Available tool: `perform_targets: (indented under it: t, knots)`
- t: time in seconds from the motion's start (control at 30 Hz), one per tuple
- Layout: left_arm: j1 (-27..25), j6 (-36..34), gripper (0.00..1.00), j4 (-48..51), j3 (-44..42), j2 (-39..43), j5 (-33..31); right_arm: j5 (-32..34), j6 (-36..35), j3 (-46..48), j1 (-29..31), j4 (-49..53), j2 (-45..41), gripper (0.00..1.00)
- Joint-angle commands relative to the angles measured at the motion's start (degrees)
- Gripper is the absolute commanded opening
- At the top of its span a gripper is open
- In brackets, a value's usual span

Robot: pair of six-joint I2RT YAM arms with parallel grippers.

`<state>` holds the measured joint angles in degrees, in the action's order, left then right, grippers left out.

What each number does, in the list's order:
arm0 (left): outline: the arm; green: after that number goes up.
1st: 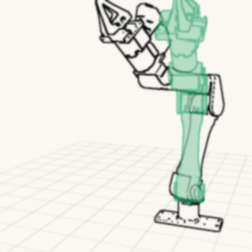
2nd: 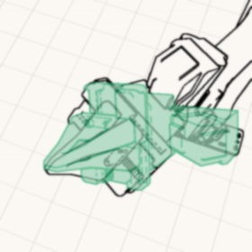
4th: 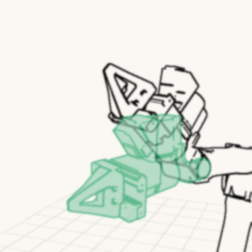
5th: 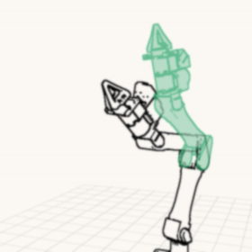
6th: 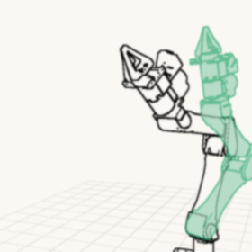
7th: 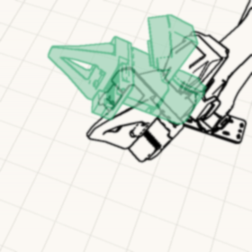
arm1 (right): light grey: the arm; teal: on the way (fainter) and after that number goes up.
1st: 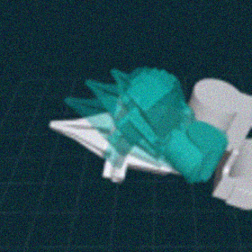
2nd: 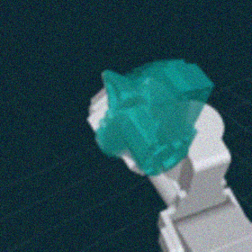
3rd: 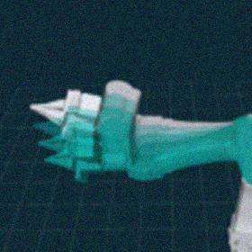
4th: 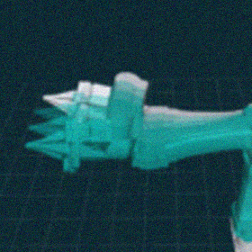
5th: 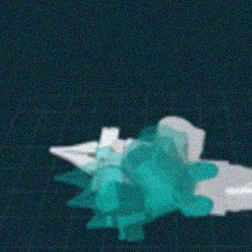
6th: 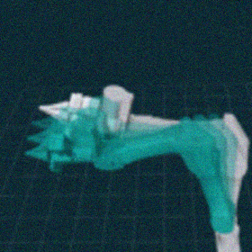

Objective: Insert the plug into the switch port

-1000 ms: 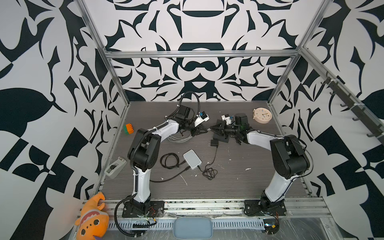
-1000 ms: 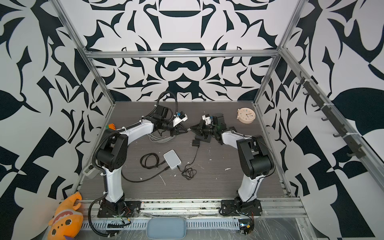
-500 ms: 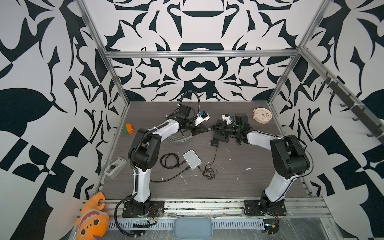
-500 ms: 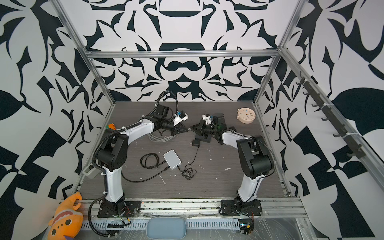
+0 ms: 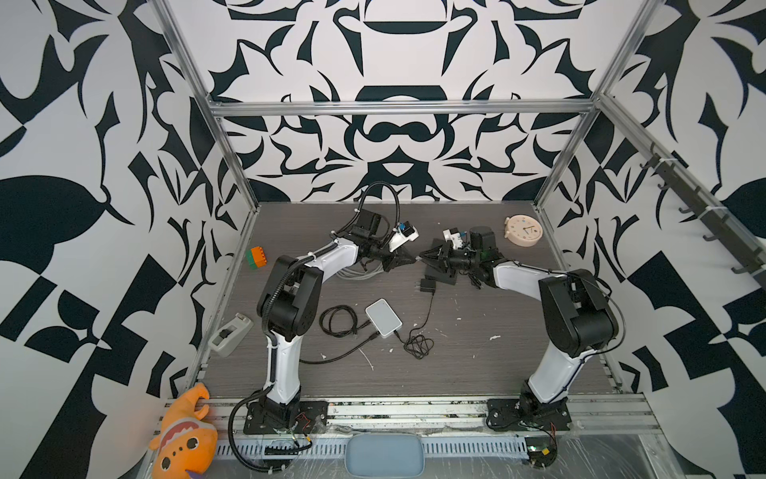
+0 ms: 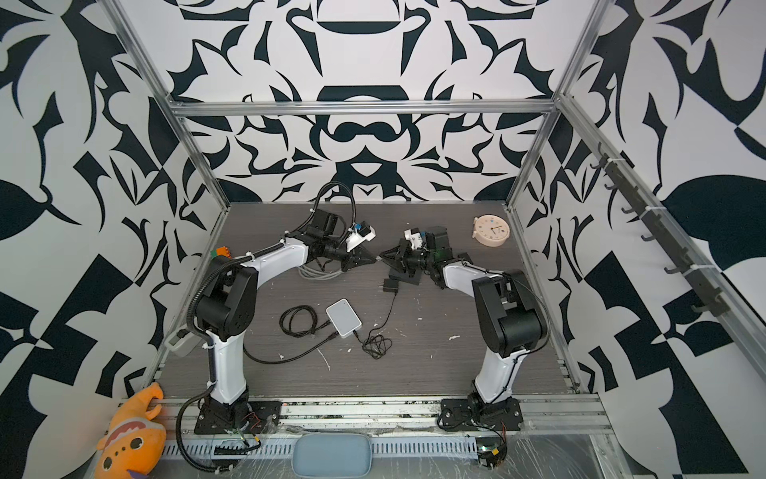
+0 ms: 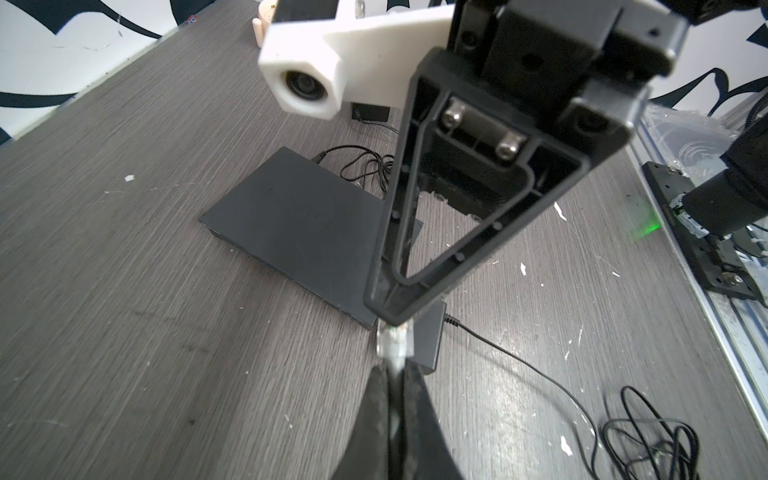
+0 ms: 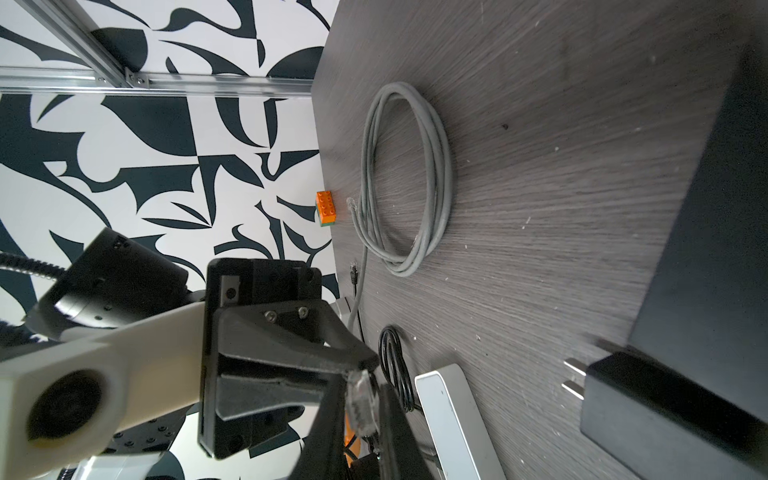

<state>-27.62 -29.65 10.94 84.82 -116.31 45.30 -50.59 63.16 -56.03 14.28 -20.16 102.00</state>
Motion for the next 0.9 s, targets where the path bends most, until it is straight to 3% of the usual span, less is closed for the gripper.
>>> perform_targets:
  t: [0.0,0.2,0.4,0.6,0.87]
  knots:
    - [1.07,-3.49,0.00,5.63,3.16,-2.20,-0.13,1.39,-6.58,-0.42,-2.99,6.31,-3.62,0.30]
    - [0.92,-9.59,0.00,15.97,8.69,-6.81,-5.91,8.96,-22.81,-3.27,-8.32,25.89,-6.45,0.35]
    - [0.05,-14.14,0.00,24.32,15.77,-12.91,-11.68,18.15,-32.92,-4.99,-10.63,35.56,-6.49,0.37]
    - [-1.56,-15.53,0.00,31.18,22.95,-19.07,-13.38,19.99,-35.31,-5.71,-10.64,36.65,-3.49,0.38]
    - [-2.75,-18.74,0.00,39.11,31.47,-24.35,-15.60,19.87,-38.90,-6.04,-10.52,34.67,-1.70,0.50]
